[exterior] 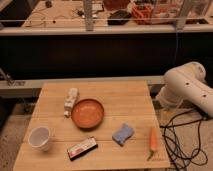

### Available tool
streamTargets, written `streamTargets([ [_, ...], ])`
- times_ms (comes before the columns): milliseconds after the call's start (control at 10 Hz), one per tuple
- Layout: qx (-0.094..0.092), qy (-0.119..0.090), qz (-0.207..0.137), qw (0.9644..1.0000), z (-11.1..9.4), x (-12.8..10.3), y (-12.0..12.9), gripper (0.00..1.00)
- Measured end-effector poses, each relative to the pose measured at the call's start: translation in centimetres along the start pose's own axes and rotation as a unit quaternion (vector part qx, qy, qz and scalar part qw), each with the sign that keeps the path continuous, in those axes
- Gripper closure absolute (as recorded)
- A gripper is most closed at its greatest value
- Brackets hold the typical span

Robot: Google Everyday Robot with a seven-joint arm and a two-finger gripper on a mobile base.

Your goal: Place the eraser on the white sponge

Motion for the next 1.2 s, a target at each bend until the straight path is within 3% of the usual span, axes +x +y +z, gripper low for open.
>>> streamTargets([
  [200, -0.001, 0.002, -0.020, 0.9998, -0.2, -1.5, 0.5, 0.20],
  [400, -0.001, 0.005, -0.051, 0.9987, -0.5, -4.8, 1.0, 0.20],
  [800, -0.003, 0.010, -0.087, 0.9962, -0.9, -7.3, 2.1, 0.20],
  [1200, -0.006, 0.008, -0.136, 0.9907, -0.7, -11.7, 2.4, 0.20],
])
